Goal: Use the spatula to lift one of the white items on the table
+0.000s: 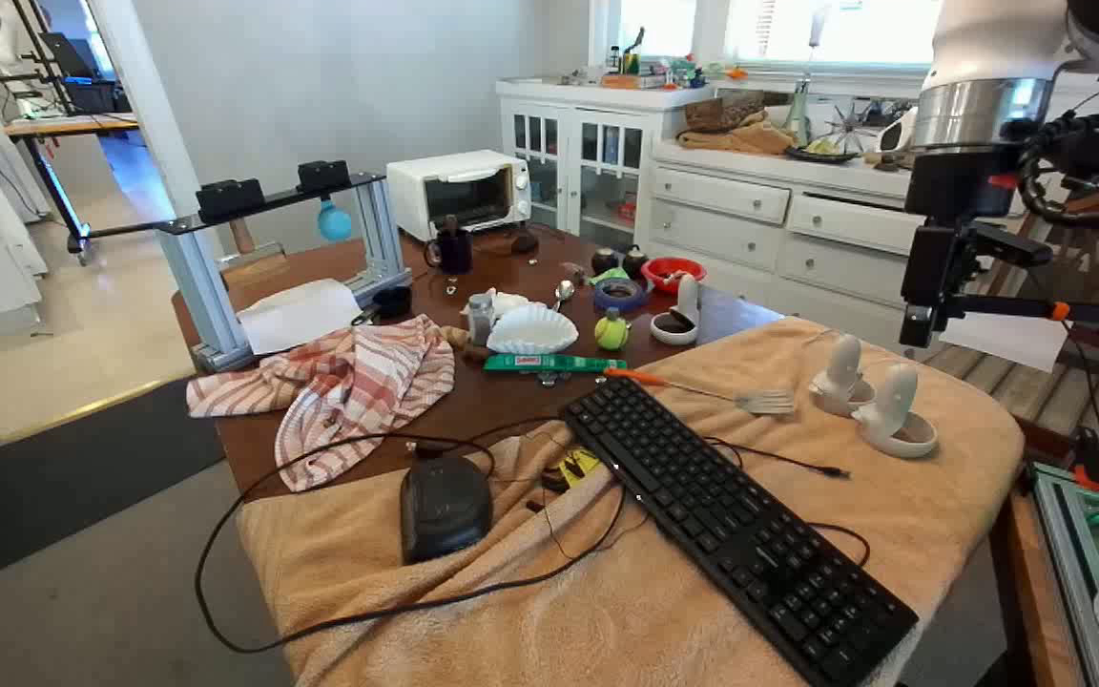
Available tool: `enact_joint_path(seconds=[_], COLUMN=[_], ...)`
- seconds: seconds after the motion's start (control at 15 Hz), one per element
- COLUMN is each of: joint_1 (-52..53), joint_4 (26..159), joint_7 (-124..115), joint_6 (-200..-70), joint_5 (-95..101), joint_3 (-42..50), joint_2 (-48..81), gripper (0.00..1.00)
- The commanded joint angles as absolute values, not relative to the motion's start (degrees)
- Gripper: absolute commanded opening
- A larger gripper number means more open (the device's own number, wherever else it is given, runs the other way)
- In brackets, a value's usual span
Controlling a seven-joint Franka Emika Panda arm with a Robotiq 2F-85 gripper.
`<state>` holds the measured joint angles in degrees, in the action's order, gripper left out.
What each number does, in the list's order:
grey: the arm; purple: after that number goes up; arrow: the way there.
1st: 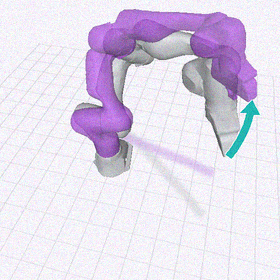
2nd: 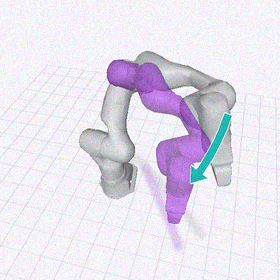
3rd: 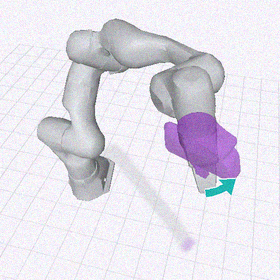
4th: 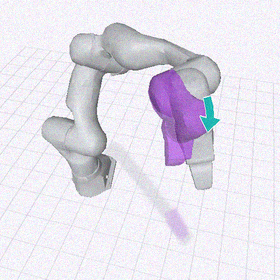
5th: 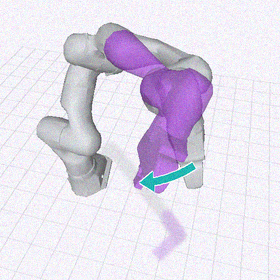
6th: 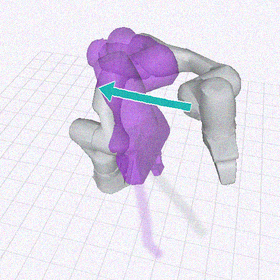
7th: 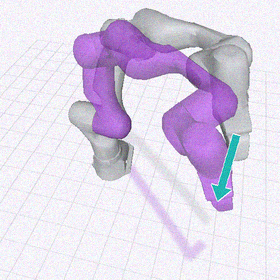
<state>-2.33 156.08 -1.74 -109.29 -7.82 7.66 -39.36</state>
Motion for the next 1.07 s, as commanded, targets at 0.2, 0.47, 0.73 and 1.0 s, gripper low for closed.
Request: enact_joint_path(seconds=[0.2,0.47,0.73,1.0], joint_1=[-3.39,-3.39,-6.39,-8.51], joint_4=[155.99,155.99,155.51,153.06], joint_7=[-1.16,-1.16,2.58,14.42], joint_6=[-109.11,-109.11,-113.7,-121.67], joint_5=[-8.42,-8.42,-6.12,-3.54], joint_3=[6.69,6.69,10.09,16.29], joint_2=[-39.18,-39.17,-34.28,-27.84], gripper=[1.0,1.0,1.0,1.0])
